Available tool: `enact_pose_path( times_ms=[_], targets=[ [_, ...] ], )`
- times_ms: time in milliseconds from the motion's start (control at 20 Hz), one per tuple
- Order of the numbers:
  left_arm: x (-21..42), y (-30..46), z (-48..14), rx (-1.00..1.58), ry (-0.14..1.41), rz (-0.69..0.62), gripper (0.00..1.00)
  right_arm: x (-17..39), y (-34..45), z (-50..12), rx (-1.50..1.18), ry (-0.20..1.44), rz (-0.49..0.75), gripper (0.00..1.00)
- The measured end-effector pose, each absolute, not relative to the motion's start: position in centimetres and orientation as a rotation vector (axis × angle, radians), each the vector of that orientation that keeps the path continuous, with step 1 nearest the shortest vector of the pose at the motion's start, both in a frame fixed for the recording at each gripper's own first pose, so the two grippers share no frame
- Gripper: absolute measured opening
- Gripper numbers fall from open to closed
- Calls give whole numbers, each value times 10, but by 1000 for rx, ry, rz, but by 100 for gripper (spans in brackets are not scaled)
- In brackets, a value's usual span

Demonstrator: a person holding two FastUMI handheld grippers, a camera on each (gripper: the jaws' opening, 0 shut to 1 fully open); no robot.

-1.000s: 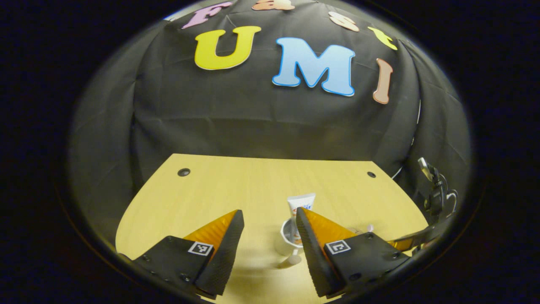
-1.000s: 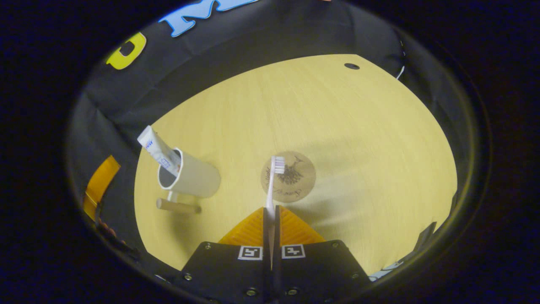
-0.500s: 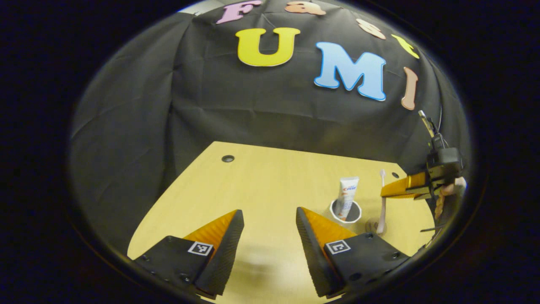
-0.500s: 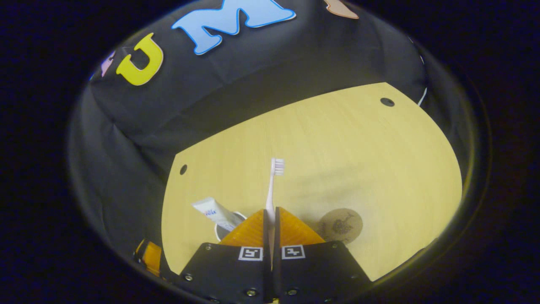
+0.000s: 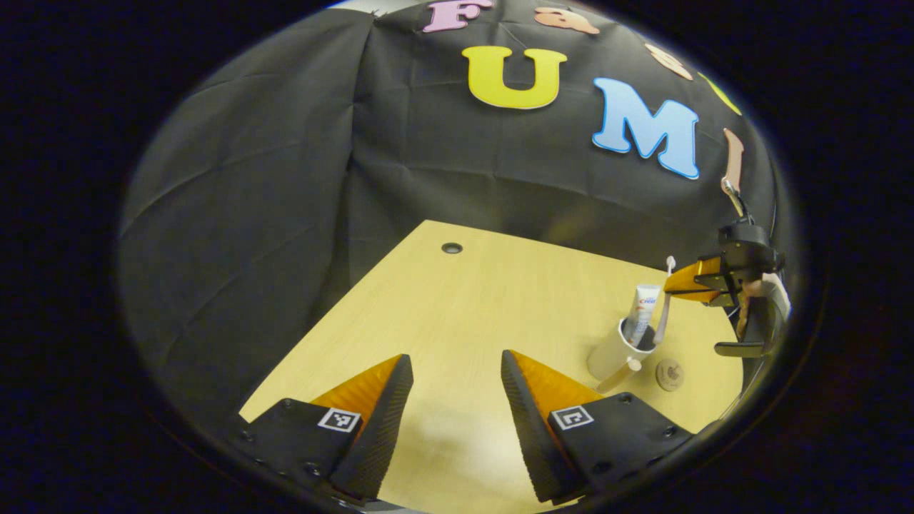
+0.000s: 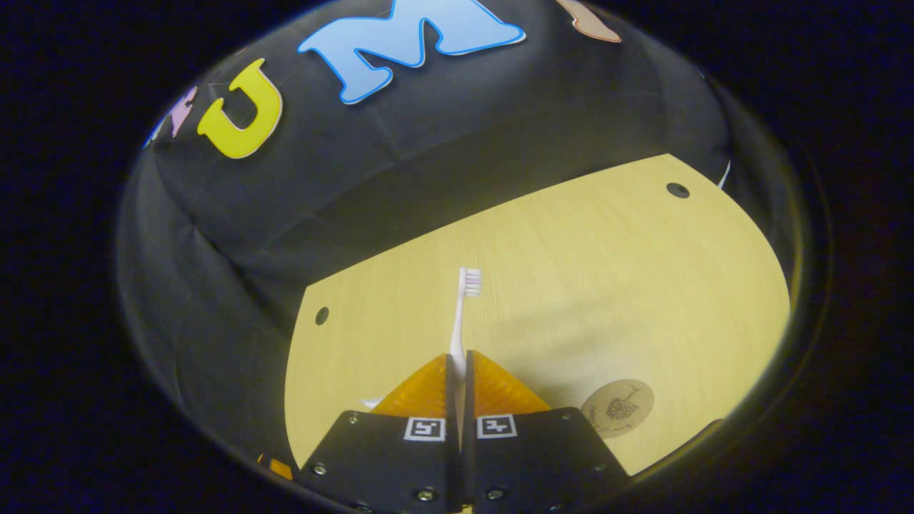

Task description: Put the toothbrush and toothpaste on the desktop into the cup, then pick up the cup and place it on the coaster on the desktop.

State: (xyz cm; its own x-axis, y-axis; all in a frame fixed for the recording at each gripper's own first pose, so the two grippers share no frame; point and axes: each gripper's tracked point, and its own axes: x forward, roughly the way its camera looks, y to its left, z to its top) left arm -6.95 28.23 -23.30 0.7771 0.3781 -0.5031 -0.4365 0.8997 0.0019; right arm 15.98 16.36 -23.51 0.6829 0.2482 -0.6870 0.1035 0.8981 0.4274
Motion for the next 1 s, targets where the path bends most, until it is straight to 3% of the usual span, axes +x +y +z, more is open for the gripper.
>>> enact_pose_path(
  times_ms=[600,850,1000],
  targets=[
    [-72,248,-238,-100,565,366,81,143,180,-246,206,490,87,2],
    [-55,222,-248,-88,577,273,82,126,183,-246,162,419,92,4],
    [-43,202,-260,-77,589,217,82,107,182,-248,170,432,111,11]
  ],
)
